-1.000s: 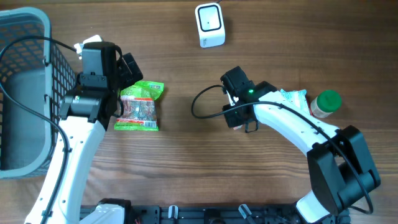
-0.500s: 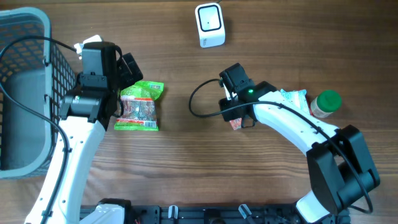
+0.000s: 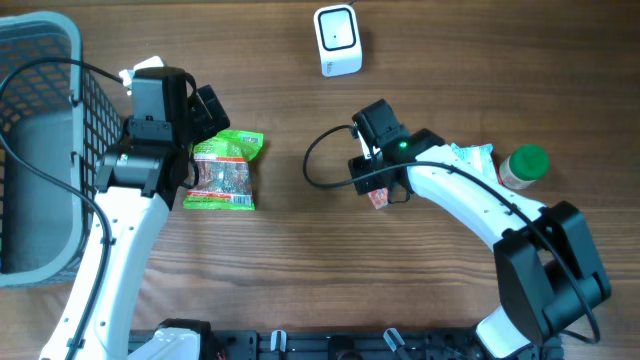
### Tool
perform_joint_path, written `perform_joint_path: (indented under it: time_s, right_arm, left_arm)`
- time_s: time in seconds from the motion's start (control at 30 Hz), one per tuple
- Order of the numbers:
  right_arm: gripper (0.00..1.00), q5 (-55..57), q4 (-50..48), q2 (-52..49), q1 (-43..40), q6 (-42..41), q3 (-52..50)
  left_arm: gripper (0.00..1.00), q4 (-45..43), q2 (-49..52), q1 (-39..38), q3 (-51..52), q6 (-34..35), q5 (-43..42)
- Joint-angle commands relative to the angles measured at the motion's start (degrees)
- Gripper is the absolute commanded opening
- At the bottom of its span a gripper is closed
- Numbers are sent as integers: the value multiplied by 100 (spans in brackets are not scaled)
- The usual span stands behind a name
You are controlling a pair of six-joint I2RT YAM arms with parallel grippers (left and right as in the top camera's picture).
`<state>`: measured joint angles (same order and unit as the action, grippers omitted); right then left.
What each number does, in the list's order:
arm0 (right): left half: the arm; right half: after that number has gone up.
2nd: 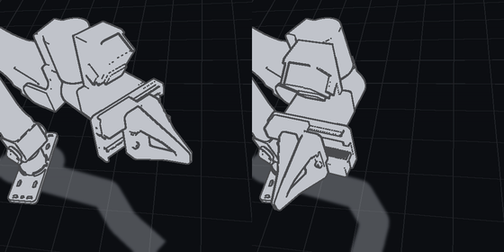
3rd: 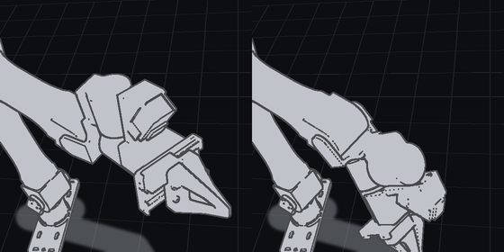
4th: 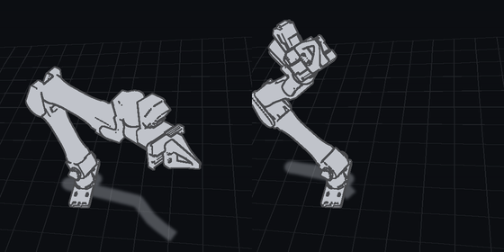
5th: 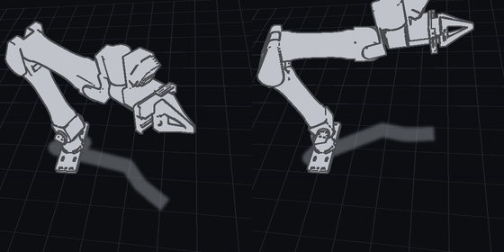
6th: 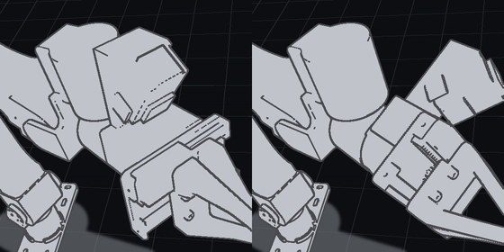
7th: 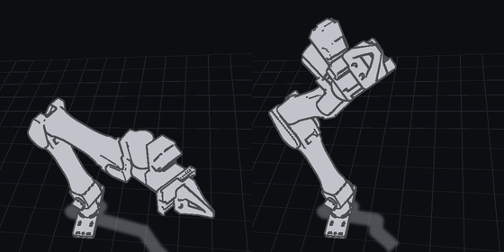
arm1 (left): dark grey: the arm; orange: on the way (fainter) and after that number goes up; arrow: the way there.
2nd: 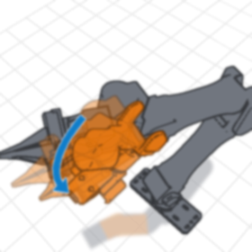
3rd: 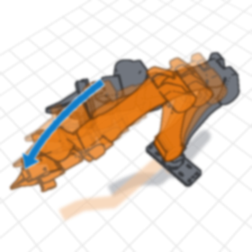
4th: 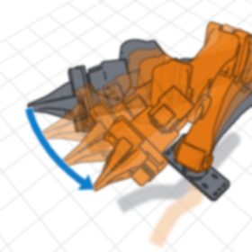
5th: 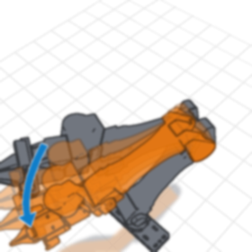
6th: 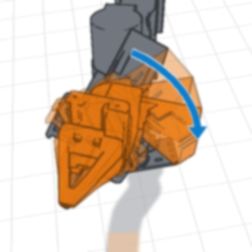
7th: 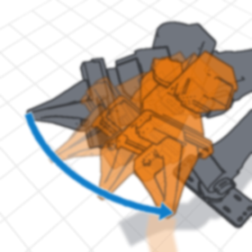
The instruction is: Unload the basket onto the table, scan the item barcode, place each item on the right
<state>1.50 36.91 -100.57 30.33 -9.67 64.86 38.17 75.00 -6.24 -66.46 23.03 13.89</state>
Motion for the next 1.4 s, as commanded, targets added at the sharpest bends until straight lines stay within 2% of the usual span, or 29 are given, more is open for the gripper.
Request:
perform_joint_path:
  time_s: [0.0, 0.03, 0.2, 0.37, 0.47, 0.53, 0.57, 0.6, 0.67, 0.7, 0.9, 1.13, 1.37]
  right_arm:
    - [84, -50, 221, 503, -2, 74, 354]
    - [100, -52, 280, 636, -28, 59, 354]
    - [100, -372, 597, 1128, -310, 50, 354]
    - [100, -553, 1040, 1252, -964, 4, 345]
    - [91, -1036, 1051, 1250, -1488, 20, 282]
    - [81, -1462, 1056, 1246, -1838, 70, 238]
    - [71, -1569, 1060, 1244, -1989, 70, 212]
    - [46, -1620, 1071, 1224, -2122, 66, 188]
    - [9, -1622, 1071, 1182, -2315, 68, 98]
    - [4, -1624, 1043, 1163, -2352, 66, 4]
    - [4, -1910, 855, 1163, -2299, 63, -566]
    - [5, -2756, -328, 1163, -2299, -413, -1600]
    - [4, -3342, -1078, 1156, -2297, -422, -1961]
  left_arm:
    - [100, -15, 0, 31, -63, -28, 94]
    - [100, -15, 0, 31, -63, -28, 94]
    - [100, -15, 0, 31, -63, -28, 94]
    - [100, -15, 0, 31, -63, -28, 94]
    - [100, -15, 0, 31, -63, -28, 94]
    - [100, -15, 0, 31, -63, -28, 94]
    - [100, -15, 0, 31, -63, -28, 94]
    - [100, -15, 0, 31, -63, -28, 94]
    - [100, -15, 0, 31, -63, -28, 94]
    - [100, -15, 0, 31, -63, -28, 94]
    - [100, -15, 0, 31, -63, -28, 94]
    - [100, -15, 0, 31, -63, -28, 94]
    - [100, -15, 0, 31, -63, -28, 94]
